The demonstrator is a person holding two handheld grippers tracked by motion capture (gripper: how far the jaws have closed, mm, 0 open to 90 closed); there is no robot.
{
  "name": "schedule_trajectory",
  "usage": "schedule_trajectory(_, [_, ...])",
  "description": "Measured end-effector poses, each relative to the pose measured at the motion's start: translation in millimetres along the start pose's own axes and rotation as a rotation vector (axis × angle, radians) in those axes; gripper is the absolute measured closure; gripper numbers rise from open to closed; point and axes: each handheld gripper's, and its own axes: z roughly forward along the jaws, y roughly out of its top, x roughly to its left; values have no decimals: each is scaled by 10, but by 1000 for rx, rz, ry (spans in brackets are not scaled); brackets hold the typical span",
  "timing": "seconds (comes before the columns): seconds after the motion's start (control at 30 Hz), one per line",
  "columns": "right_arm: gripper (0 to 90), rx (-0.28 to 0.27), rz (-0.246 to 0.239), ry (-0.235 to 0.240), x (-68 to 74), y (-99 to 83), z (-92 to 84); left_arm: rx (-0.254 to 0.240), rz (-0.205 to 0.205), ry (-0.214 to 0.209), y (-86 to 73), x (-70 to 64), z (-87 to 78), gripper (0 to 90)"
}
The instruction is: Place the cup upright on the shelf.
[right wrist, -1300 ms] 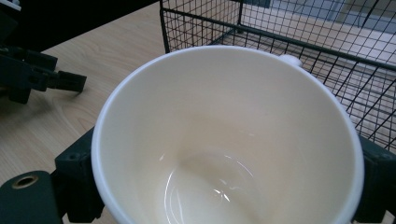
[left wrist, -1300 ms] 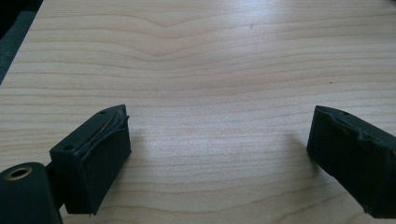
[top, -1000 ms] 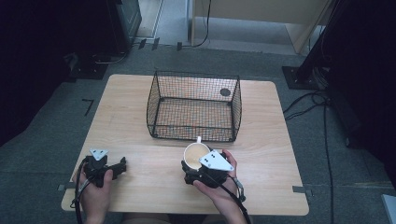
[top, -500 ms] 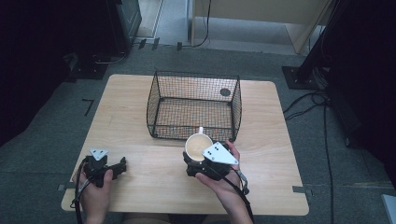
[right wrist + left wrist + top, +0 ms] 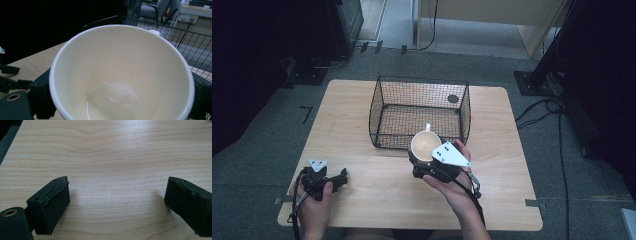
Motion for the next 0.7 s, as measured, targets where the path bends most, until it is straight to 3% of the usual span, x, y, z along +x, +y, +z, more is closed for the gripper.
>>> schedule_trajectory(0.27, [93, -4, -11, 4, -105, 146, 80, 1, 0, 0, 0, 0, -1, 64])
schedule_trajectory(0.63, [94, -76, -32, 24, -254, 307, 237, 2, 1, -1, 1, 1, -1, 64])
schedule_trajectory(0.7, [94, -84, -15, 27, -291, 337, 273, 1, 0, -1, 1, 1, -1, 64])
